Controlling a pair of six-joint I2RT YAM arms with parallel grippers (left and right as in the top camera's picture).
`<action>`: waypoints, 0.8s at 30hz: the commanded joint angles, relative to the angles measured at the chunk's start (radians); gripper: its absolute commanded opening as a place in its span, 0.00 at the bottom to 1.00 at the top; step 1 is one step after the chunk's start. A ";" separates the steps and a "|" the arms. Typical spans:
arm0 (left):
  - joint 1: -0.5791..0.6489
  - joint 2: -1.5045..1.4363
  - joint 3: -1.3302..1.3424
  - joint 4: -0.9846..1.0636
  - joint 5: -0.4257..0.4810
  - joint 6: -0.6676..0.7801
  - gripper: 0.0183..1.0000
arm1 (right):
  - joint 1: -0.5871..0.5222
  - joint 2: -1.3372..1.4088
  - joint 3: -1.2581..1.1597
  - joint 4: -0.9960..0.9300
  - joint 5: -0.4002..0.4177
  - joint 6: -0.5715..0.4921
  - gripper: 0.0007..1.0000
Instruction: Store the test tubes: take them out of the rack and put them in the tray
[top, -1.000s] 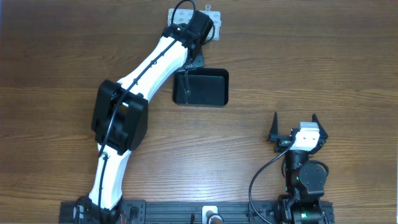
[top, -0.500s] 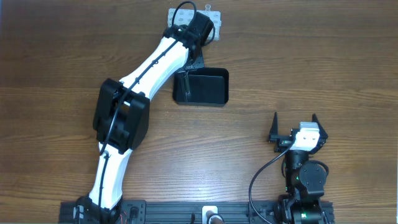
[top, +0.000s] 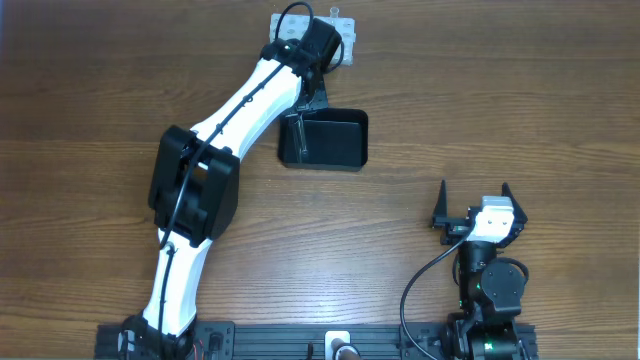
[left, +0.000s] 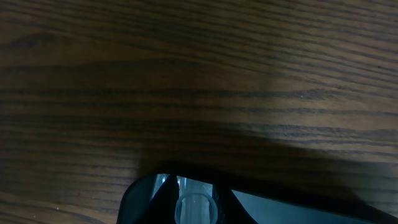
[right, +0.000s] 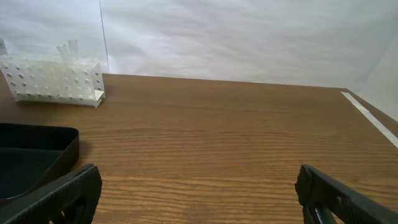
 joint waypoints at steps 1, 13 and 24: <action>0.004 0.003 -0.005 -0.002 0.029 0.015 0.09 | -0.006 -0.003 -0.005 -0.003 0.009 -0.002 0.99; 0.001 -0.006 -0.006 -0.024 0.032 0.015 0.10 | -0.006 -0.003 -0.005 -0.003 0.009 -0.002 0.99; 0.001 -0.006 -0.006 -0.031 0.036 0.015 0.21 | -0.006 -0.003 -0.005 -0.003 0.009 -0.002 0.99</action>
